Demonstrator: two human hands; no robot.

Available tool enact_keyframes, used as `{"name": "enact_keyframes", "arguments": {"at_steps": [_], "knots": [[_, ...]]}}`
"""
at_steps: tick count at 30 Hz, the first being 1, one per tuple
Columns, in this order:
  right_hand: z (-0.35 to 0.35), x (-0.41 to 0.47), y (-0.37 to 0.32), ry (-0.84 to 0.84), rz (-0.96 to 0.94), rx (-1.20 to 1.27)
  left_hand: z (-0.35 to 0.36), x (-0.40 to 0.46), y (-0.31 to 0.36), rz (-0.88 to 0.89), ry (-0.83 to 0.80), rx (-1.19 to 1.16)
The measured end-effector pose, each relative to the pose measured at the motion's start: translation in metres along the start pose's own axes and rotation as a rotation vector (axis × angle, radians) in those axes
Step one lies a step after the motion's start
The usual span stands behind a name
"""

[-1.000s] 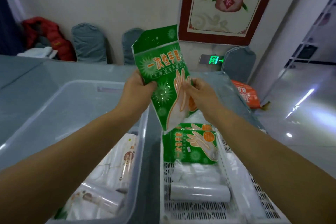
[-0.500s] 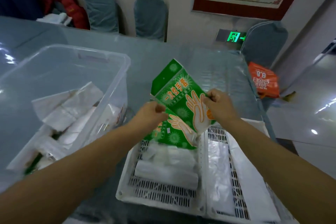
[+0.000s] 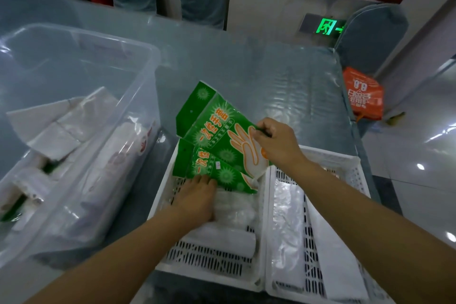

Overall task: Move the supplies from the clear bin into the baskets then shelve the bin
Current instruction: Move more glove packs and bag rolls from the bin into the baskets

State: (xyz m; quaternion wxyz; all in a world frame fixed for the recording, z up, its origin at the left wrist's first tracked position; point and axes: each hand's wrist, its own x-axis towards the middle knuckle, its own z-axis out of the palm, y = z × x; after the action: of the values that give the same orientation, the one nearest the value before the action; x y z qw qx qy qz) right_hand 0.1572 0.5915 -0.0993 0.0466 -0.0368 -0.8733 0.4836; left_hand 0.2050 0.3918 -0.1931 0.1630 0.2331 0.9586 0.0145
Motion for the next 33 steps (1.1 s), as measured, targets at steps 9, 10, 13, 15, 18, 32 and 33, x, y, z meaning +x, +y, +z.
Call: {"name": "enact_keyframes", "arguments": {"at_steps": [9,10,13,15,18,32,33], "knots": [[0.008,0.004,-0.003,-0.081,0.006,0.024,-0.002,0.005,0.000,-0.002,-0.007,0.048],[0.009,0.004,-0.004,-0.085,-0.001,0.018,-0.002,0.006,0.000,0.007,0.000,0.052],[0.011,0.007,-0.005,-0.086,-0.008,-0.005,-0.001,0.006,0.002,0.019,0.012,0.037],[0.012,0.008,-0.005,-0.087,-0.010,-0.003,-0.002,0.005,0.003,0.032,-0.003,0.031],[0.014,0.009,-0.004,-0.097,-0.005,-0.003,-0.002,0.003,0.002,0.046,-0.038,0.010],[0.042,-0.001,0.014,-0.397,-0.054,-0.409,-0.011,-0.043,-0.024,0.258,0.229,-0.063],[0.046,-0.004,0.018,-0.377,-0.073,-0.449,-0.013,-0.043,-0.020,0.257,0.265,-0.038]]}}
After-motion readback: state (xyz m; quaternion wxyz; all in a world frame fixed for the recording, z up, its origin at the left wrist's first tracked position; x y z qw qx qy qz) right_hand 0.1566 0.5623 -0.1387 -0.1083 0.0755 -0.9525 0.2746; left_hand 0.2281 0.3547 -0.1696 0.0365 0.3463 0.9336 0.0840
